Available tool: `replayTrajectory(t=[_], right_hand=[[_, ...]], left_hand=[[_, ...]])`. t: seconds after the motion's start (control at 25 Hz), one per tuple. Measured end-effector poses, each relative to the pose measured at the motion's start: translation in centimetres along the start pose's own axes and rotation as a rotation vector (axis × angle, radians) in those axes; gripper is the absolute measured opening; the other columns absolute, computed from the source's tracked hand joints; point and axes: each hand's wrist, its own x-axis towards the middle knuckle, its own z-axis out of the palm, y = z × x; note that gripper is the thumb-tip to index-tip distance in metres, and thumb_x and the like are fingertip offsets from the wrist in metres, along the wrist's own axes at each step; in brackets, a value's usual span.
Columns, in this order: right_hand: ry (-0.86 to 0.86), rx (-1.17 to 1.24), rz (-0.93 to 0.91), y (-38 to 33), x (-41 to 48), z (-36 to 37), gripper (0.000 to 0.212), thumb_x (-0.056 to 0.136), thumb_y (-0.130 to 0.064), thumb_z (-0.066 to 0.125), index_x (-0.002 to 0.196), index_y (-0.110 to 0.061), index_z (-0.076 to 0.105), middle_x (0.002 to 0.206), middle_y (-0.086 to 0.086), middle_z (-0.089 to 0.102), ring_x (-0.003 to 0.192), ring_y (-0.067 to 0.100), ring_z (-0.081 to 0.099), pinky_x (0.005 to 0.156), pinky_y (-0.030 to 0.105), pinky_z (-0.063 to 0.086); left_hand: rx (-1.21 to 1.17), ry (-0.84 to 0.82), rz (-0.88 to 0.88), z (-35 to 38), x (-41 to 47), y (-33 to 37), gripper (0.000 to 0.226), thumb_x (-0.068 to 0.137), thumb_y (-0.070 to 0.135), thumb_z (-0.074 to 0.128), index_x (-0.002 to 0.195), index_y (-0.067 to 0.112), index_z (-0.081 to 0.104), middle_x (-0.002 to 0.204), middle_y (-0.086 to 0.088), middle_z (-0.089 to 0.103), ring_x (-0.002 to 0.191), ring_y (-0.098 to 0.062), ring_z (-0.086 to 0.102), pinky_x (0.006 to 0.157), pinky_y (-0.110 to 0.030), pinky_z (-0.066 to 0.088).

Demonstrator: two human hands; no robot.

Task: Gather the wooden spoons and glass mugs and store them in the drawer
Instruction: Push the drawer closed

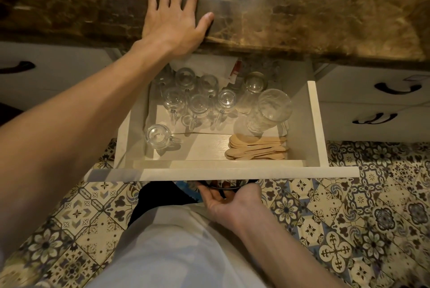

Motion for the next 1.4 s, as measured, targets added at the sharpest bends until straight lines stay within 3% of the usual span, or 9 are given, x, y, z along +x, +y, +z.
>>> replayTrajectory(t=[0.28, 0.8, 1.2, 1.4], right_hand=[[-0.015, 0.000, -0.012, -0.4, 0.0, 1.7, 0.047, 0.095, -0.041, 0.041, 0.122, -0.004, 0.050, 0.122, 0.028, 0.053, 0.113, 0.045, 0.053, 0.089, 0.059, 0.049], [-0.028, 0.014, -0.002, -2.9, 0.7, 8.4, 0.053, 0.094, -0.047, 0.038, 0.124, -0.003, 0.044, 0.117, 0.027, 0.053, 0.107, 0.046, 0.053, 0.068, 0.058, 0.049], [-0.100, 0.040, -0.022, -5.2, 1.0, 14.1, 0.054, 0.091, -0.049, 0.045, 0.125, -0.007, 0.046, 0.125, 0.024, 0.049, 0.115, 0.047, 0.047, 0.085, 0.059, 0.050], [-0.135, 0.008, -0.043, -5.4, 1.4, 16.4, 0.055, 0.091, -0.054, 0.038, 0.112, -0.004, 0.051, 0.117, 0.019, 0.054, 0.108, 0.040, 0.049, 0.087, 0.055, 0.051]], left_hand=[[-0.012, -0.037, 0.015, -0.1, -0.4, 0.0, 0.067, 0.095, 0.057, 0.015, 0.150, 0.020, 0.006, 0.159, -0.012, -0.001, 0.145, -0.028, -0.006, 0.117, -0.046, -0.006], [-0.009, -0.080, 0.007, -0.4, -0.3, 0.3, 0.067, 0.094, 0.059, 0.013, 0.150, 0.022, 0.004, 0.159, -0.010, -0.003, 0.145, -0.027, -0.008, 0.116, -0.047, -0.007], [-0.024, -0.071, 0.027, -0.6, 0.2, 0.4, 0.068, 0.094, 0.058, 0.016, 0.150, 0.021, 0.006, 0.159, -0.011, -0.001, 0.145, -0.028, -0.006, 0.116, -0.049, -0.005], [-0.029, -0.060, 0.015, -0.5, 0.0, 0.2, 0.067, 0.094, 0.057, 0.018, 0.150, 0.021, 0.008, 0.158, -0.012, 0.001, 0.145, -0.028, -0.005, 0.117, -0.049, -0.004]])
